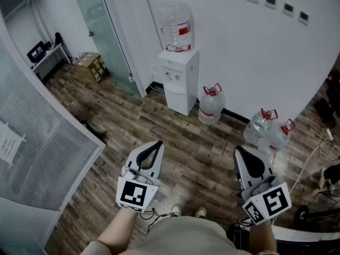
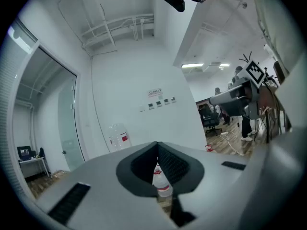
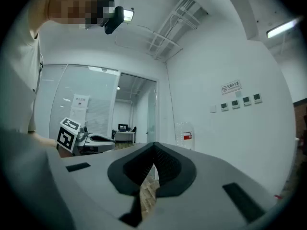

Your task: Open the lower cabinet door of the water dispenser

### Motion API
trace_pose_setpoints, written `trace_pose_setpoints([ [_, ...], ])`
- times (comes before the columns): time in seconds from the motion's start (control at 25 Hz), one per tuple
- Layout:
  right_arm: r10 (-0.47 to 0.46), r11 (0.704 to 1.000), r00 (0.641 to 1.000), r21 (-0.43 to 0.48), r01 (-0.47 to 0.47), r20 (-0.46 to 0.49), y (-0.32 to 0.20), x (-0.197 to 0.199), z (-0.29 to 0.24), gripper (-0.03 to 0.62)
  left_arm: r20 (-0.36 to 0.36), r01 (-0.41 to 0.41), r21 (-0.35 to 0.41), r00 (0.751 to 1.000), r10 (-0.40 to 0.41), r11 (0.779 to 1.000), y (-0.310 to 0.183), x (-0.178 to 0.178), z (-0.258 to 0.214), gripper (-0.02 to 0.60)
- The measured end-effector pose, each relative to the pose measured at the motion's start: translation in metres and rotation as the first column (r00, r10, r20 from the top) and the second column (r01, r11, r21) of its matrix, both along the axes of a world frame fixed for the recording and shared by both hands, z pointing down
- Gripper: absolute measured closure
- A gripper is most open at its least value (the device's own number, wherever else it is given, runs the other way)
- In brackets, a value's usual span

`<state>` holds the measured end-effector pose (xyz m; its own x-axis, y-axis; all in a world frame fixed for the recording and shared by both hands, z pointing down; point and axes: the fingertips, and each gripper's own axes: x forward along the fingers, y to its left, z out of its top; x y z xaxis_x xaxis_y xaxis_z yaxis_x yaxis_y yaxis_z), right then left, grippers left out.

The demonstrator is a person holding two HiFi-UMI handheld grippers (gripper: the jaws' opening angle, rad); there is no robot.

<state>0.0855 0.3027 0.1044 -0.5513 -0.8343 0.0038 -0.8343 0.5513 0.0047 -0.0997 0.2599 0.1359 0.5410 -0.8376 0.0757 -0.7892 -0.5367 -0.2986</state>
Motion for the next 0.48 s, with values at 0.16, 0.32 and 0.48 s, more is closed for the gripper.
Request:
trace_pose_setpoints([
  [0.16, 0.005, 1.000, 1.000, 0.001, -0.005, 0.029, -0.003, 0.011, 0.001, 0.588, -0.001, -0.012, -0.009, 1.000, 0.012, 1.000, -0.004, 0.011, 0.002, 0.577],
  [0.32, 0.017, 1.000, 1.000, -0.012, -0.016, 0.023, -0.007, 0.025, 0.008, 0.588, -0.008, -0.021, -0.011, 1.000, 0.021, 1.000, -0.005, 0.025, 0.004, 0.576],
  [0.48, 0.026, 0.999, 1.000, -0.022, -0.026, 0.013, -0.010, 0.042, 0.014, 0.587, -0.004, -0.025, -0.023, 1.000, 0.025, 0.999, -0.008, 0.041, 0.009, 0.577],
])
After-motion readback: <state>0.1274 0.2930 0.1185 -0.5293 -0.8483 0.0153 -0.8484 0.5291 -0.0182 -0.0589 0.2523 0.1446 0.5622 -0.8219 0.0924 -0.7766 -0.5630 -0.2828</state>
